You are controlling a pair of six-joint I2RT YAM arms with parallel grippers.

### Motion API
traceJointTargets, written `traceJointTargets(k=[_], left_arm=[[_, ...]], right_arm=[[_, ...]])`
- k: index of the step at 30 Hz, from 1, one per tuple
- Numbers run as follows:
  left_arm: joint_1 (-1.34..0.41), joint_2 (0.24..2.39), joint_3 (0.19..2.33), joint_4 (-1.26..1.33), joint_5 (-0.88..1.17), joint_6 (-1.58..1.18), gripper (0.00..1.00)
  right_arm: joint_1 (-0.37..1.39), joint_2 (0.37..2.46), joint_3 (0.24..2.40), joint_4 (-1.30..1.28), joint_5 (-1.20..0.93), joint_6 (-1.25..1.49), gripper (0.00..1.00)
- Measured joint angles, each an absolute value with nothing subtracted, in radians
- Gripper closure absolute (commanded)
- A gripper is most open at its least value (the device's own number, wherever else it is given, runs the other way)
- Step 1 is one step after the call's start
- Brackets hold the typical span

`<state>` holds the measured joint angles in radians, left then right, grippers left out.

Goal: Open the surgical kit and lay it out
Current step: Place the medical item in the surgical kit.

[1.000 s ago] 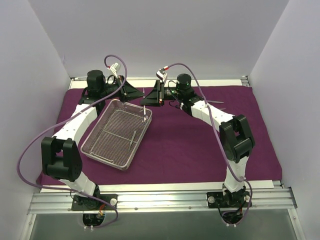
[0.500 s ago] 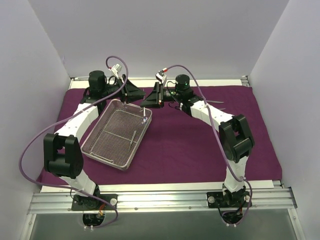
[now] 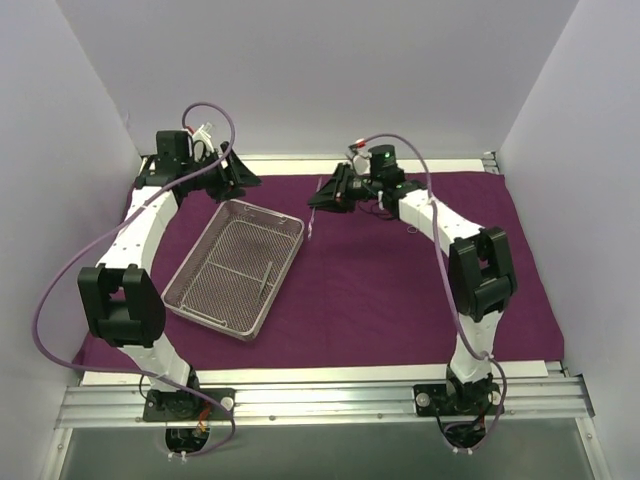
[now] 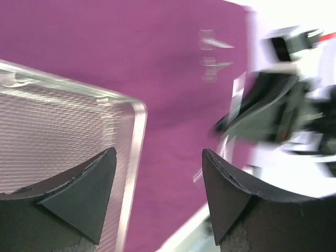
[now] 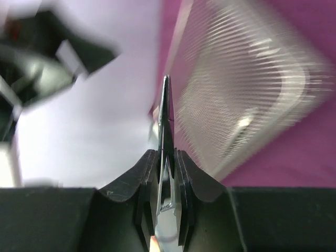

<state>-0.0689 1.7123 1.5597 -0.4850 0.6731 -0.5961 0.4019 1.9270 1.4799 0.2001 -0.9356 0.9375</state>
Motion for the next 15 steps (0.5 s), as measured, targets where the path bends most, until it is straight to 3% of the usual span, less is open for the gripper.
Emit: traceJointTargets(k=[8, 15], left_arm=[[-0.071, 1.715, 1.602, -0.747, 0.418, -0.364, 0.26], [-0.071, 1.715, 1.577, -0.786, 0.357, -0.316, 0.26]], right_arm=[[0.236, 1.927, 1.613, -0.347, -0.471, 0.981, 1.00], [0.153, 1.928, 1.761, -0.752, -0.159, 1.119, 1.00]])
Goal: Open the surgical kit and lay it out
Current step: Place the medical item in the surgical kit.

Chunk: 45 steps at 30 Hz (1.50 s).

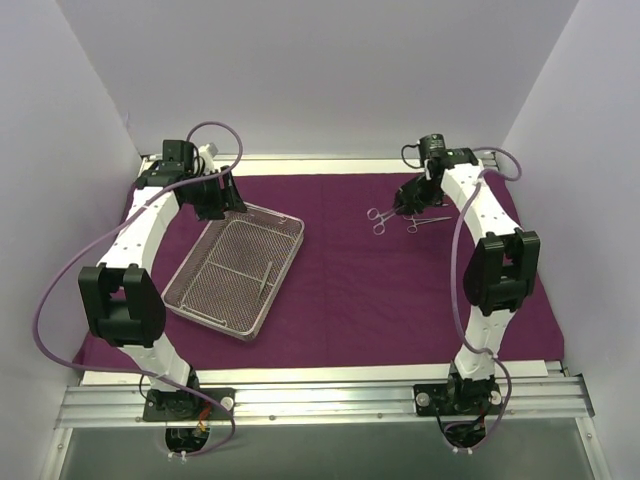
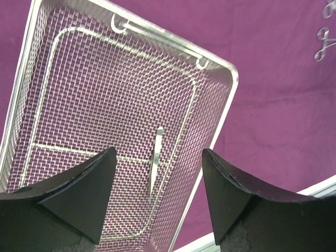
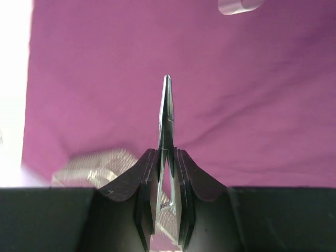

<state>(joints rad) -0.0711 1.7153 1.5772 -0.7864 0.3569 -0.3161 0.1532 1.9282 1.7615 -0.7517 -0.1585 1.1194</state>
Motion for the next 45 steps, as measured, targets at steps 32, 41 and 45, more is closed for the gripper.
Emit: traceJointTargets(k=[32, 41, 45], left_arm=[[-0.071, 1.808, 1.576, -0.855, 0.334, -0.279, 0.26], [-0.071, 1.822, 1.585, -0.857, 0.347, -0.280, 0.26], [-0.071, 1.830, 1.592, -0.856, 0.349, -0.281, 0.27]], right_arm=[[-0.118, 2.223, 1.743, -0.960, 0.016, 1.291, 1.00], [-0.138, 2.241, 1.792, -0.956, 0.014, 1.296, 1.00], [-0.151, 2.263, 1.821, -0.952, 0.015, 1.295, 1.00]])
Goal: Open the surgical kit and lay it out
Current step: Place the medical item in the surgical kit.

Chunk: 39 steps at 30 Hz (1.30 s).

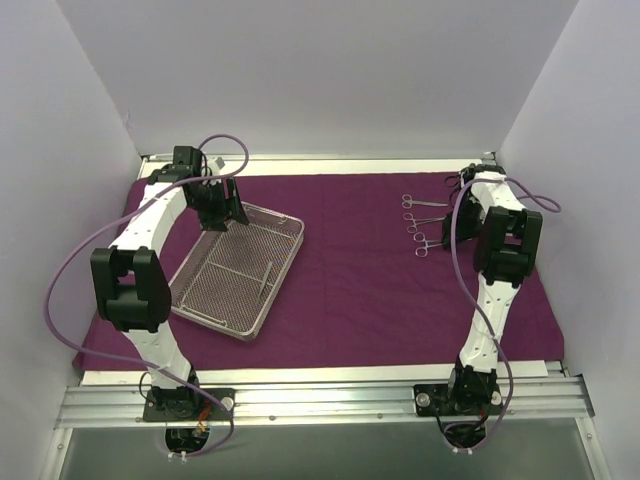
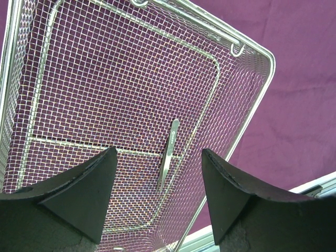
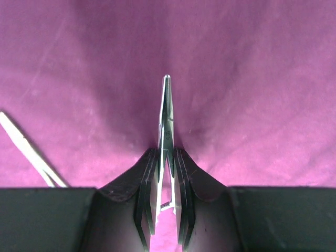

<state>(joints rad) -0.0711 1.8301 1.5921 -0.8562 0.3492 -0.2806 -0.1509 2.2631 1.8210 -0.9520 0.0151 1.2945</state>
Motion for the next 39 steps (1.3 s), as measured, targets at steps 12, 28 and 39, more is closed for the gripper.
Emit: traceJointTargets(k=[12, 28, 39], left_arm=[[-0.071, 1.832, 1.592, -0.857, 0.349, -0.281, 0.28], [-0.071, 1.832, 1.592, -0.857, 0.351, -0.282, 0.26], [-0.132, 1.832, 1.586, -0.888, 0.295, -0.278, 0.40]], right_arm=[[-0.157, 2.276, 1.827, -0.951, 0.004, 1.284, 0.87], [-0.149, 2.278, 1.829, -0.954, 0.009, 1.218, 0.68], [-0.142, 2.206, 1.781, -0.966, 0.025, 1.139, 0.33]])
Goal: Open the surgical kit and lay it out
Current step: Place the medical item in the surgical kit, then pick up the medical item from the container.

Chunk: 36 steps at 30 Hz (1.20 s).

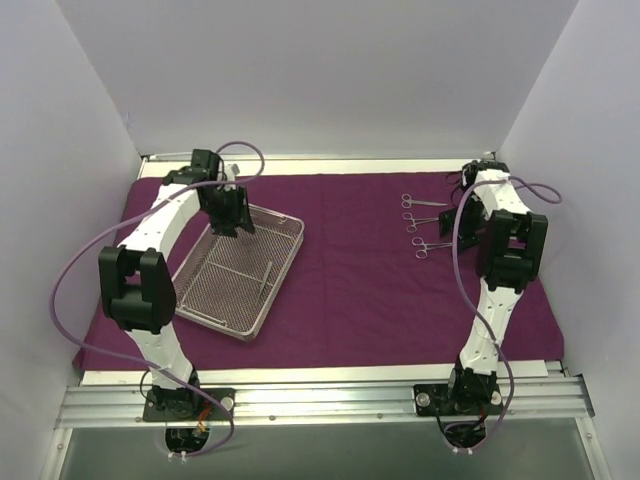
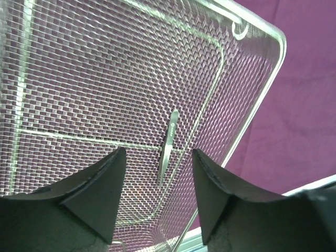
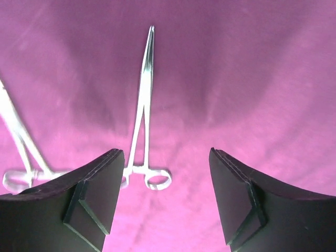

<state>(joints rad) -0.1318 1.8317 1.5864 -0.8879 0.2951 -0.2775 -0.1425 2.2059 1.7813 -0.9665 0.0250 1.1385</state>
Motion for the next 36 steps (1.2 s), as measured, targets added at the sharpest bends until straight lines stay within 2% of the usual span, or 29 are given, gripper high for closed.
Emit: traceJointTargets(k=[5, 12, 19, 24, 32, 36], left_arm=[[-0.257, 1.830, 1.539, -0.899, 0.202, -0.282, 0.48], [-0.416, 1.812, 1.422, -0.914, 0.103, -0.302, 0.53], [-0.420, 1.795, 1.297, -0.917, 0.039, -0.318, 0.52], [-0.422, 1.795, 1.282, -0.904, 0.031, -0.322, 0.52], [-0.432, 1.805, 1.252, -0.850, 0.042, -0.326, 0.52], [-0.434, 1.829, 1.219, -0.821, 0.042, -0.332, 0.60]], right_arm=[[-0.138, 2.090, 1.777, -0.975, 0.053, 1.058, 0.33], [-0.115, 1.991, 1.820, -0.950, 0.054, 0.916, 0.34], [-0.065, 1.882, 1.728, -0.835, -0.017, 0.835, 0.34], [-0.057, 1.790, 1.644, -0.799, -0.072, 0.812, 0.34], [-0.058, 1.750, 1.626, -0.775, -0.099, 0.781, 0.34], [-0.053, 1.748, 1.625, -0.765, -0.118, 0.767, 0.35]])
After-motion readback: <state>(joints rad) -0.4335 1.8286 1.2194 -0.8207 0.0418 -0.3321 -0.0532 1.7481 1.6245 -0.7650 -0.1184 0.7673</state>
